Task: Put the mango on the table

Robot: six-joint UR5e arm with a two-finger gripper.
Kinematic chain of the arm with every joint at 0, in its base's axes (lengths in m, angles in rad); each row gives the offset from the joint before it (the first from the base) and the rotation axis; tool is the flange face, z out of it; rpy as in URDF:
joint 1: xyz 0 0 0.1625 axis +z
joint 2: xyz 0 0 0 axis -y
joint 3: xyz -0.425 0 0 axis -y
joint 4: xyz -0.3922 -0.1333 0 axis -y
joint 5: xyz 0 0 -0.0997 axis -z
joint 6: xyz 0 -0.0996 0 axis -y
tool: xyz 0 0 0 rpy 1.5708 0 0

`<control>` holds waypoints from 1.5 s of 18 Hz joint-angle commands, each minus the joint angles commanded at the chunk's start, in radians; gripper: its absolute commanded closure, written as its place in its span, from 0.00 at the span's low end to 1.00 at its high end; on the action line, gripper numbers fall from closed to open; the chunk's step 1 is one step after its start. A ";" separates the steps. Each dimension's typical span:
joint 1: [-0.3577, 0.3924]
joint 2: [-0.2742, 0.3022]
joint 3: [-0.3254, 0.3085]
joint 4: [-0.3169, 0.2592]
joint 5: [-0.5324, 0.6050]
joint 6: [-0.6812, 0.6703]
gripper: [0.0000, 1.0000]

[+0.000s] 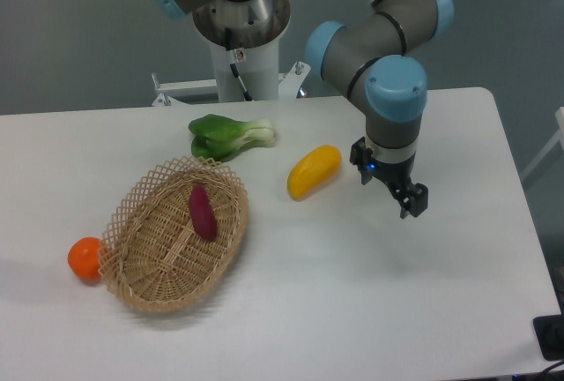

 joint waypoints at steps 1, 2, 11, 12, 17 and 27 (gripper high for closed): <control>0.002 -0.003 0.008 0.000 -0.006 0.000 0.00; 0.002 -0.008 0.018 -0.009 -0.008 0.000 0.00; 0.000 -0.075 0.172 -0.137 -0.008 -0.031 0.00; 0.000 -0.080 0.179 -0.138 -0.008 -0.032 0.00; 0.000 -0.103 0.213 -0.138 -0.015 -0.054 0.00; 0.000 -0.109 0.222 -0.153 -0.048 -0.080 0.00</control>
